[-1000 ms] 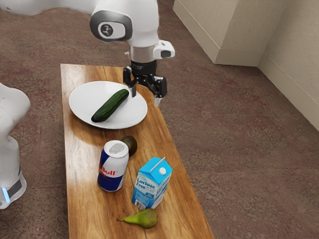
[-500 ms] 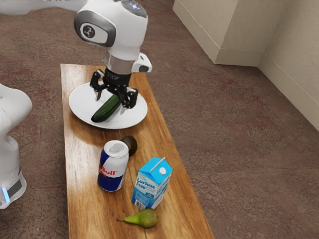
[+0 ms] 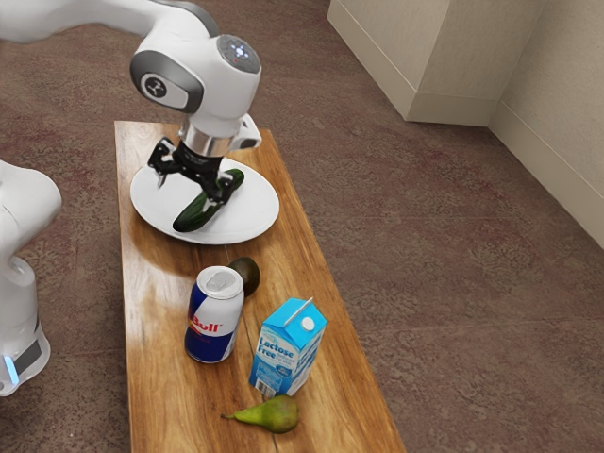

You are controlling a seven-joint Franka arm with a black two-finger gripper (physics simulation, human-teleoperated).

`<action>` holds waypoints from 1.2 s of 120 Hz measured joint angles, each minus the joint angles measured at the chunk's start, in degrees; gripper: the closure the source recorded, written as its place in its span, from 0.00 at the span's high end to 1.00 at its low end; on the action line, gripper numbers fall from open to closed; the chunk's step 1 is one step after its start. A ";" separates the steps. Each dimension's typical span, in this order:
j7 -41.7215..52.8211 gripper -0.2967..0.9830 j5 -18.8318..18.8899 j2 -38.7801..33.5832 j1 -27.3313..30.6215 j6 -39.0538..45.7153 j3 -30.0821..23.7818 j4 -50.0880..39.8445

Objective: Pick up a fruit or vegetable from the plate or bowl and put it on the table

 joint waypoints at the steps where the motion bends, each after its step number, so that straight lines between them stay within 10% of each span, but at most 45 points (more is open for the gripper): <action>1: -0.06 0.77 0.13 -0.02 0.02 0.04 0.16 0.01; 78: -3.14 0.77 -0.42 2.62 -0.45 18.20 2.40 2.16; 144: 4.92 0.77 5.94 9.61 -1.49 3.88 8.63 12.55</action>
